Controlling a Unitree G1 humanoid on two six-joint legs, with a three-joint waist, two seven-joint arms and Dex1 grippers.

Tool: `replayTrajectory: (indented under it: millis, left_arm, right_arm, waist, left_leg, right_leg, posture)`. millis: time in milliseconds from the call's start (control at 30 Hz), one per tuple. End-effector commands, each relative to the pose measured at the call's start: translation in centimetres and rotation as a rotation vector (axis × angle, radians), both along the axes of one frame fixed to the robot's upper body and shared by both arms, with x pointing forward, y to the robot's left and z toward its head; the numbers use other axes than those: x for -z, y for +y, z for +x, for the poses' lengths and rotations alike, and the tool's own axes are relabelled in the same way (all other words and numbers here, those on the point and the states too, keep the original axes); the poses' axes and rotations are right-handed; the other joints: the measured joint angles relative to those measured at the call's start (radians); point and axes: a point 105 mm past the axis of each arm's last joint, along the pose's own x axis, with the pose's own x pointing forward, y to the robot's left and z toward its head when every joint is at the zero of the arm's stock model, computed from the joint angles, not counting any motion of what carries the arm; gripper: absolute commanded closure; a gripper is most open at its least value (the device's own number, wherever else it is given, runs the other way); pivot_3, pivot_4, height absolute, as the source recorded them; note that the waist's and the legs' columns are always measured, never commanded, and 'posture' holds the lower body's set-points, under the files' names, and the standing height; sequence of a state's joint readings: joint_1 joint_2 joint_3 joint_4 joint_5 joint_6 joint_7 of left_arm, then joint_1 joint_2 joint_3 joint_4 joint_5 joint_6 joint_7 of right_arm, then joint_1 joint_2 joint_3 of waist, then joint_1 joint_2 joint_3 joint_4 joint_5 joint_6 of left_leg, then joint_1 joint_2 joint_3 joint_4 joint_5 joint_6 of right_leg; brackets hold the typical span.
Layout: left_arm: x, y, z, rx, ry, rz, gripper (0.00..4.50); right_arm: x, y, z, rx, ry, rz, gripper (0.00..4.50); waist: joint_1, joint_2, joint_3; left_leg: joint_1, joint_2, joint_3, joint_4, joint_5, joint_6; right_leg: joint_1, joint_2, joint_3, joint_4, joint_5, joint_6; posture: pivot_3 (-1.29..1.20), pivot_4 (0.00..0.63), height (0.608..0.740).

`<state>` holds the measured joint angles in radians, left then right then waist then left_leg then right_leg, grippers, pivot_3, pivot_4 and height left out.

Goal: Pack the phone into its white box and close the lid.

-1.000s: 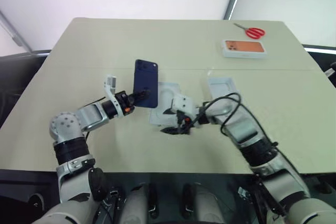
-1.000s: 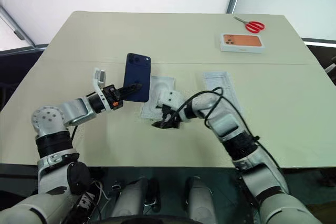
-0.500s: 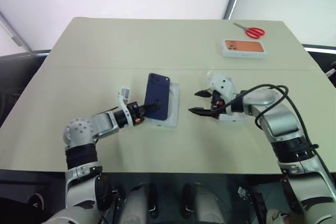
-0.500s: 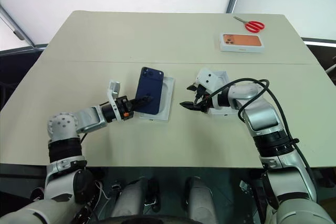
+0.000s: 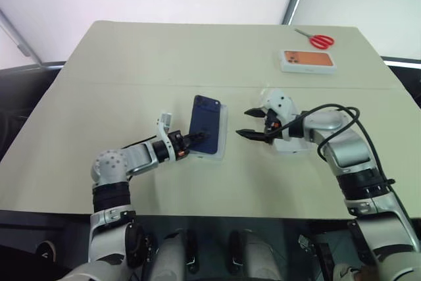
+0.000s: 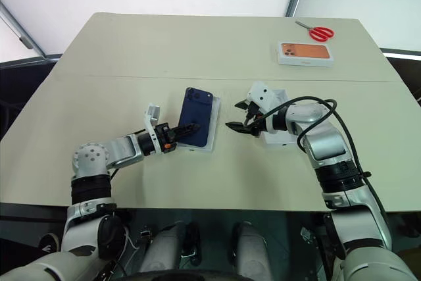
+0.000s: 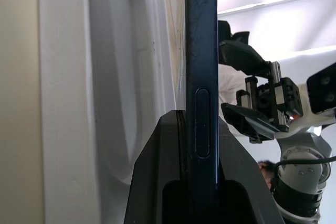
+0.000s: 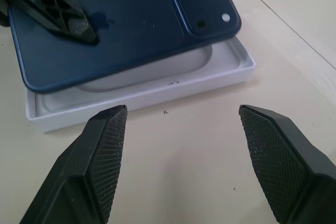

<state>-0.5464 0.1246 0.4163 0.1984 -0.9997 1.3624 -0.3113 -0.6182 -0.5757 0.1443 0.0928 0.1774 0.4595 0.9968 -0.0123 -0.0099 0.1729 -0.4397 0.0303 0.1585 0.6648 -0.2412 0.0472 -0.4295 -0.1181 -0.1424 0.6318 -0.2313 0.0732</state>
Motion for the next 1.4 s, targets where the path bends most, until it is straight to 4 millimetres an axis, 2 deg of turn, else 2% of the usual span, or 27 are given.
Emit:
replayTrajectory:
  millis: [33, 133, 167, 267, 400, 933, 1167, 1400]
  left_arm:
    - [-1.6, 0.0, 0.5, -0.003, -0.058, -0.028, 4.5]
    - [-1.5, 0.0, 0.6, 0.0, -0.05, -0.025, 4.5]
    - [-1.5, 0.0, 0.7, -0.003, -0.05, -0.031, 3.49]
    - [-1.5, -0.1, 0.7, -0.003, -0.051, -0.026, 2.22]
    - [-1.4, -0.3, 0.5, 0.014, -0.053, -0.006, 0.09]
    - [-3.7, 0.7, 0.3, 0.013, -0.154, 0.06, 0.01]
    - [-4.1, 0.8, 0.0, 0.038, -0.188, 0.114, 0.01]
    - [-4.6, 2.1, -0.5, 0.037, -0.231, 0.179, 0.01]
  right_arm:
    - [-1.5, 0.4, 0.2, -0.017, -0.059, 0.007, 0.94]
    - [-1.3, 0.5, 0.4, -0.015, -0.063, 0.0, 0.94]
    - [-1.3, 0.5, 0.4, -0.015, -0.064, -0.001, 0.9]
    - [-1.3, 0.6, 0.4, -0.015, -0.065, -0.001, 0.9]
    - [-1.3, 0.7, 0.5, -0.014, -0.068, 0.0, 0.9]
    - [-1.2, 1.6, 1.0, -0.028, -0.081, 0.0, 0.9]
    - [-1.1, 1.8, 1.2, -0.031, -0.087, -0.003, 0.9]
    - [-1.0, 1.8, 1.2, -0.033, -0.088, -0.006, 0.9]
  waist:
    - [0.001, 0.0, 0.0]
    - [0.001, 0.0, 0.0]
    - [0.001, 0.0, 0.0]
    - [0.001, 0.0, 0.0]
    - [0.0, 0.0, 0.0]
    - [-0.002, 0.0, 0.0]
    - [0.0, 0.0, 0.0]
    - [-0.002, 0.0, 0.0]
  left_leg:
    - [0.0, 0.0, 0.0, 0.0, 0.0, 0.0]
    - [0.0, 0.0, 0.0, 0.0, 0.0, 0.0]
    - [0.0, 0.0, 0.0, 0.0, 0.0, 0.0]
    - [0.0, 0.0, 0.0, 0.0, 0.0, 0.0]
    - [0.001, 0.0, 0.0, 0.001, 0.0, 0.0]
    - [0.001, 0.0, 0.0, 0.0, 0.0, 0.0]
    - [0.001, 0.0, 0.0, 0.001, 0.0, 0.0]
    - [0.001, 0.0, 0.0, 0.001, 0.0, 0.0]
  right_leg:
    - [0.0, 0.0, 0.0, 0.0, 0.0, 0.0]
    - [0.0, 0.0, 0.0, 0.0, 0.0, 0.0]
    - [0.0, 0.0, 0.0, 0.0, 0.0, 0.0]
    - [0.0, 0.0, 0.0, 0.0, 0.0, 0.0]
    - [0.001, 0.0, 0.0, 0.0, 0.0, 0.0]
    - [0.001, 0.001, 0.0, 0.0, 0.0, 0.0]
    - [0.001, 0.0, 0.0, 0.0, 0.0, 0.0]
    - [0.001, 0.001, 0.0, 0.0, 0.0, 0.0]
  posture:
    - [0.0, 0.15, 0.738]
    - [0.0, 0.15, 0.738]
    - [0.0, 0.15, 0.738]
    - [0.0, 0.15, 0.738]
    - [0.0, 0.15, 0.738]
    - [0.0, 0.15, 0.738]
    - [0.0, 0.15, 0.738]
    - [0.0, 0.15, 0.738]
